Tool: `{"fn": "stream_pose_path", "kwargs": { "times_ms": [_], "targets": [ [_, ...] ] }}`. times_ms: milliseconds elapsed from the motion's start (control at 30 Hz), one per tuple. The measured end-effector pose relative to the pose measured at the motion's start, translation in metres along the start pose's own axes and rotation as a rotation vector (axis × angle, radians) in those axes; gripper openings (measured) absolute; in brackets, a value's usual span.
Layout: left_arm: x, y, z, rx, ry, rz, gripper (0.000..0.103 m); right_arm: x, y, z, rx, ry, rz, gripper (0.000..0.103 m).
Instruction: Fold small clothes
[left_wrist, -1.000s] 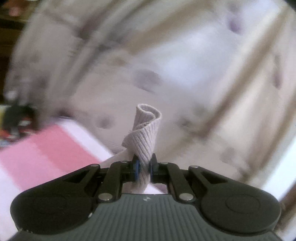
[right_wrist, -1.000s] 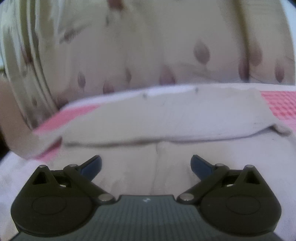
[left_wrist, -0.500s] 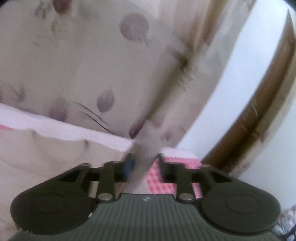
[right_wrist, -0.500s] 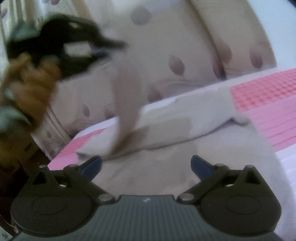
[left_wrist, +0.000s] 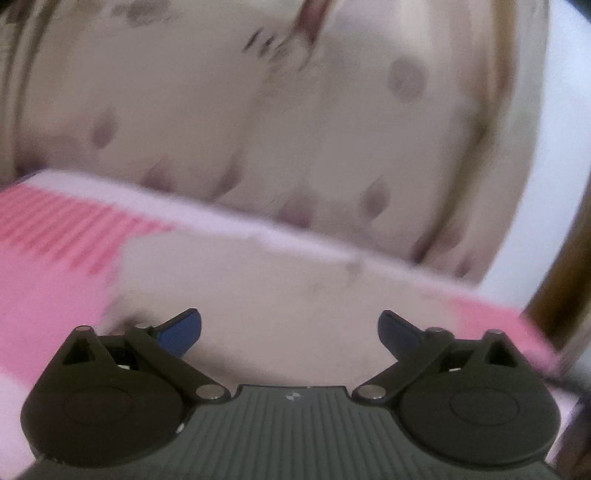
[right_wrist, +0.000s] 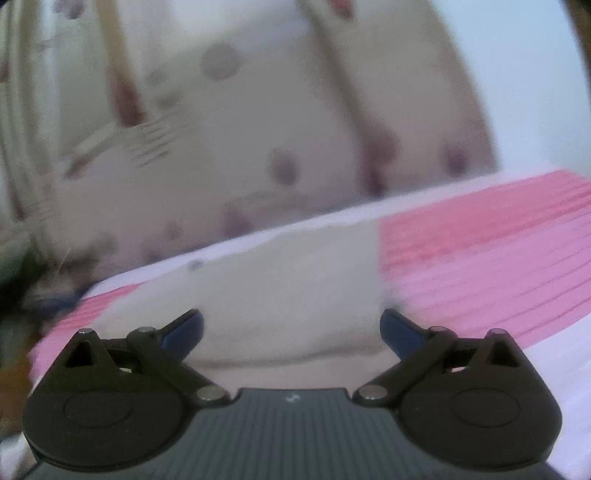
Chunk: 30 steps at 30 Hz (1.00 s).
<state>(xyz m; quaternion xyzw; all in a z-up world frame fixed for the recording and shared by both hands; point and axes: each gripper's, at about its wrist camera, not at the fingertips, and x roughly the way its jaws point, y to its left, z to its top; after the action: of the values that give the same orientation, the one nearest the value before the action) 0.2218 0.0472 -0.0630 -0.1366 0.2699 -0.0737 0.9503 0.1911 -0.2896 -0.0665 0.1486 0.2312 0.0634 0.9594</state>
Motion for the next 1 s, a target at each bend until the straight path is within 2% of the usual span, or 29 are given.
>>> {"fn": "stream_pose_path", "kwargs": {
  "times_ms": [100,133,167,200,267,367,467,500,533,600,633,800,1000],
  "targets": [
    [0.004,0.031,-0.021,-0.059,0.012,0.055,0.094,0.024,-0.018,0.009,0.017,0.045,-0.019,0.084],
    [-0.002,0.046,-0.025,-0.122,0.019,0.056,0.094,0.032,-0.021,0.011,0.011,0.062,-0.013,0.073],
    [-0.002,0.057,-0.025,-0.202,0.01,0.028,0.096,0.04,-0.023,0.011,-0.005,0.08,-0.019,0.067],
    [-0.002,0.061,-0.022,-0.237,-0.019,0.022,0.098,0.047,-0.023,0.012,-0.032,0.096,-0.028,0.061],
    [-0.004,0.068,-0.021,-0.271,-0.042,0.052,0.1,0.056,-0.024,0.014,-0.071,0.092,-0.063,0.061],
    [-0.006,0.07,-0.019,-0.274,-0.052,0.027,0.1,0.06,-0.025,0.023,-0.101,0.022,-0.097,0.061],
    [-0.005,0.067,-0.019,-0.247,-0.051,0.026,0.101,0.077,-0.028,0.03,-0.141,0.073,-0.11,0.061],
    [-0.003,0.067,-0.02,-0.243,-0.05,0.026,0.102,0.082,-0.029,0.03,-0.149,0.089,-0.094,0.056],
    [-0.003,0.068,-0.02,-0.244,-0.049,0.027,0.102,0.085,-0.028,0.031,-0.162,0.106,-0.077,0.038],
    [-0.002,0.067,-0.021,-0.254,-0.047,0.028,0.102,0.092,-0.024,0.03,-0.21,0.155,-0.061,0.013],
    [-0.003,0.067,-0.023,-0.261,-0.047,0.029,0.102,0.091,-0.022,0.03,-0.225,0.146,-0.056,0.01],
    [-0.006,0.066,-0.024,-0.263,-0.049,0.035,0.103,0.065,-0.011,0.039,-0.236,0.058,0.02,0.008],
    [-0.008,0.066,-0.025,-0.276,-0.06,0.05,0.103,0.062,0.002,0.084,-0.214,-0.068,0.075,0.007]
  ]
}}
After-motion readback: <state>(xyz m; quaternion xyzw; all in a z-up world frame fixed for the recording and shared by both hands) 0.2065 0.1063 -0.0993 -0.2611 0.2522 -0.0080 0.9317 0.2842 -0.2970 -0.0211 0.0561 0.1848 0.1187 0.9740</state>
